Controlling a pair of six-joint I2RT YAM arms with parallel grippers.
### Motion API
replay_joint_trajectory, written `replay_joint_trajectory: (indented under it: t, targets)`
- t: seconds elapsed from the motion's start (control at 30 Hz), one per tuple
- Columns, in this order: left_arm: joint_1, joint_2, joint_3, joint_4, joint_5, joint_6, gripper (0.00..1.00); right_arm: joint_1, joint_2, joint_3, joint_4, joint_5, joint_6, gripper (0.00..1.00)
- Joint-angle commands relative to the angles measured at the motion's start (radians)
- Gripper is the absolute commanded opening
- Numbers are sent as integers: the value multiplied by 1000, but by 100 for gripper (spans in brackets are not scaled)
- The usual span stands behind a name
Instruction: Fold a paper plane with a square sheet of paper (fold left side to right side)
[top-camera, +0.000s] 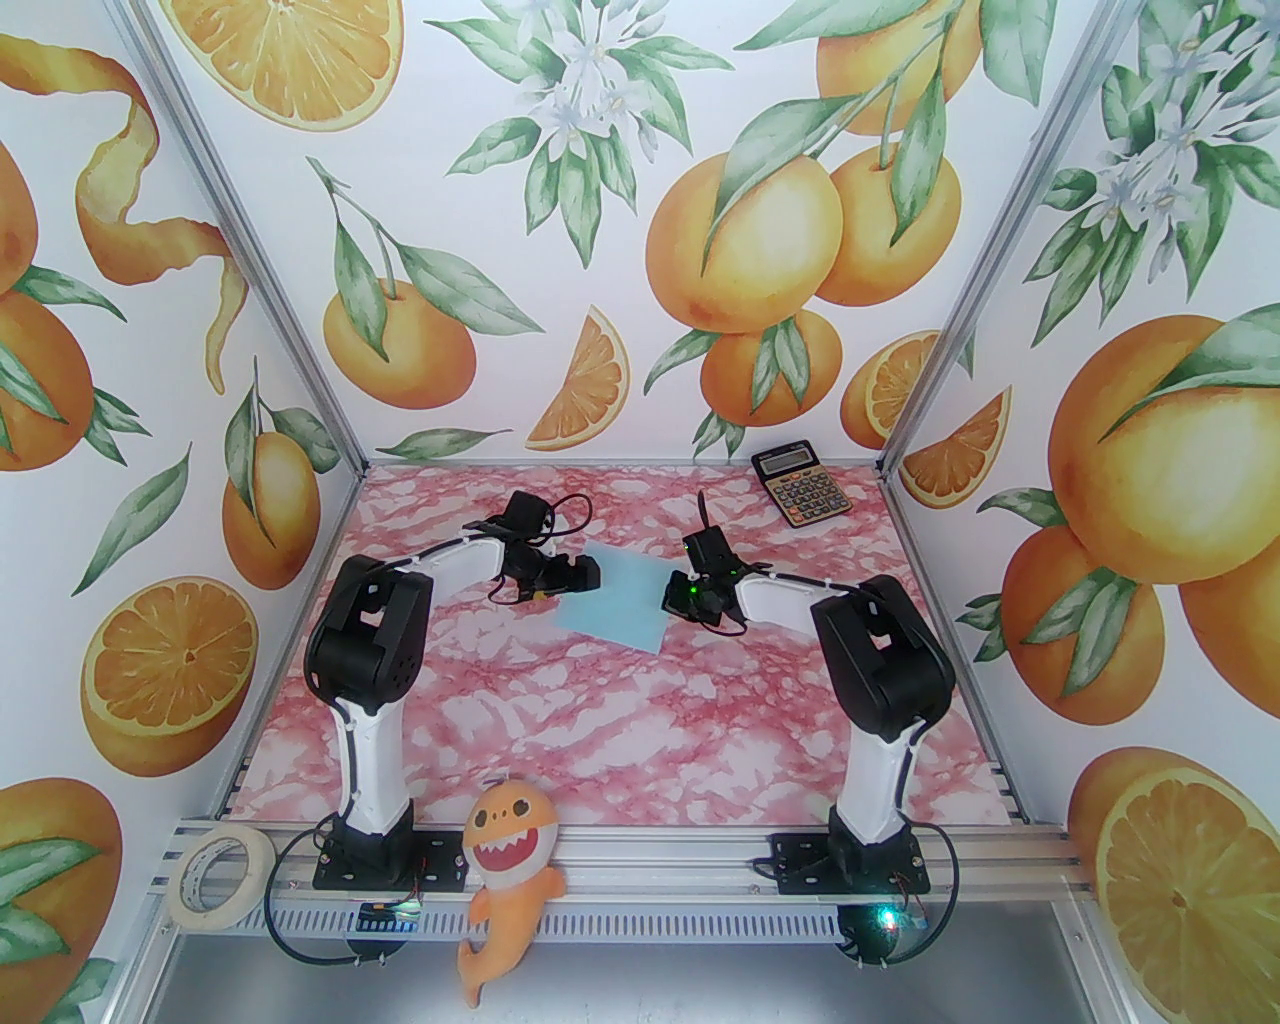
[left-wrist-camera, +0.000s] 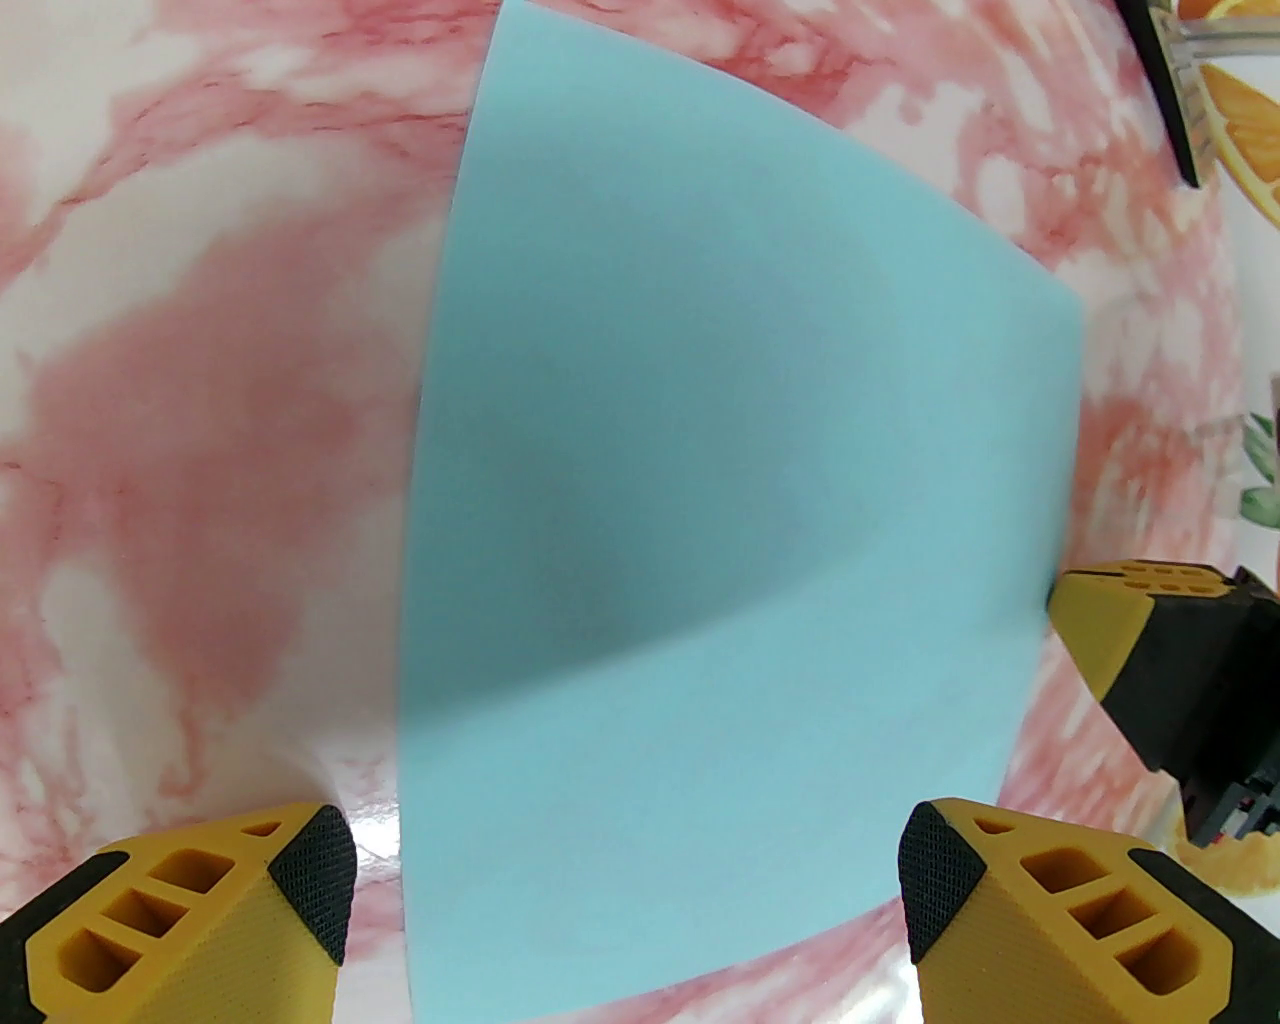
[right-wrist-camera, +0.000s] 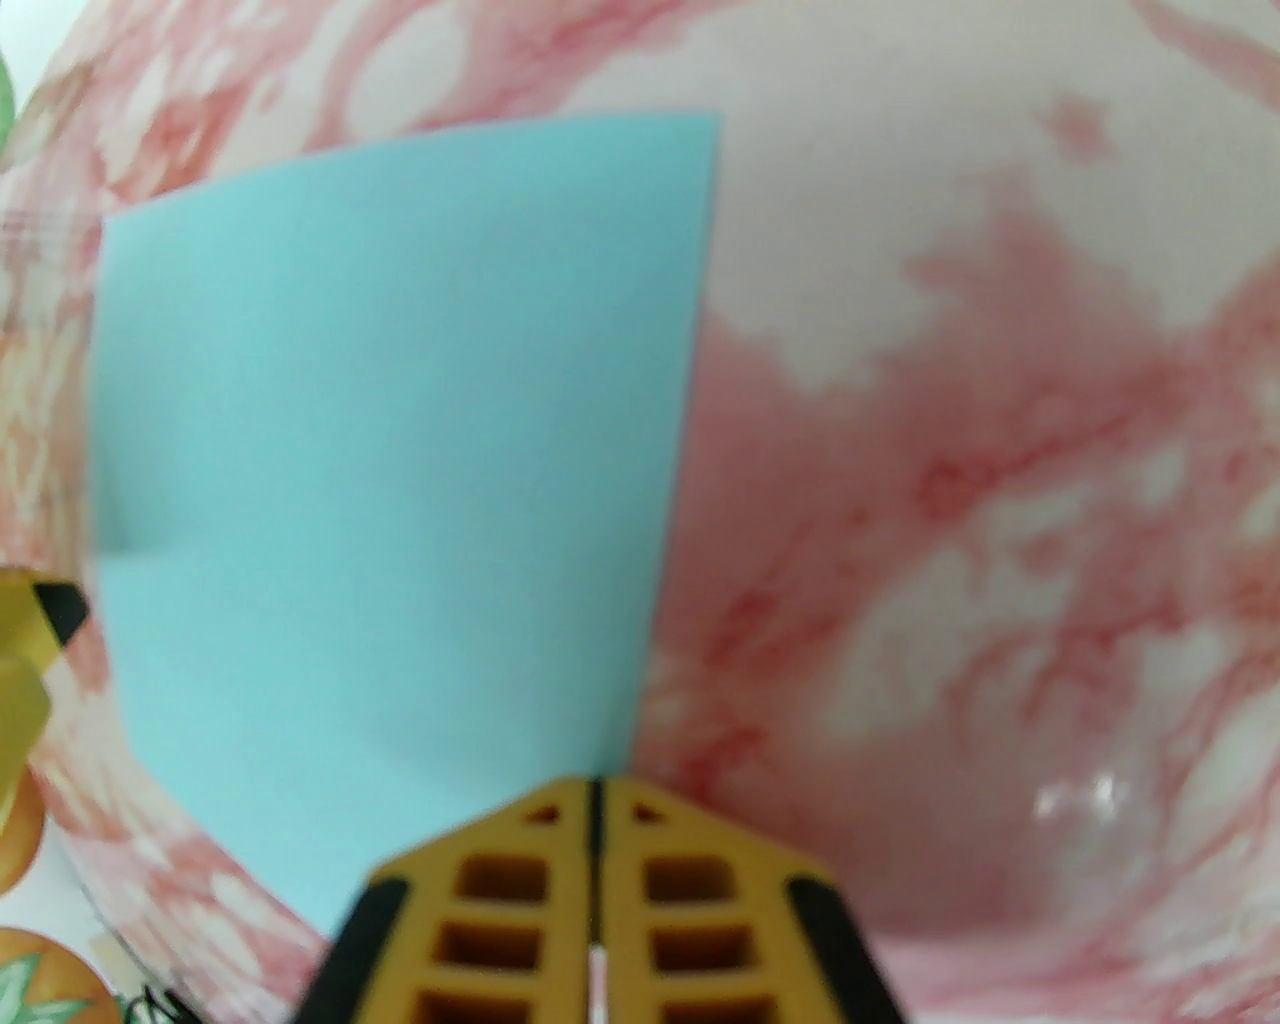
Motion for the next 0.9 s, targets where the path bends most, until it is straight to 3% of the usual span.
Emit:
replay_joint_trajectory:
  t: [0.0, 0.23, 0.47, 0.87]
  targets:
    - [-39, 41, 19, -27, 59, -12, 94, 20, 55, 12, 22, -8, -15, 7]
    - [-72, 32, 16, 46, 157, -103, 94, 20, 47, 2, 24, -8, -13, 6]
    - [-53, 16, 17, 90, 174, -134, 94, 20, 37, -10, 29, -7, -12, 5]
    - [-12, 97, -21, 542, 422, -333, 93, 19, 43, -16, 36, -18, -12, 6]
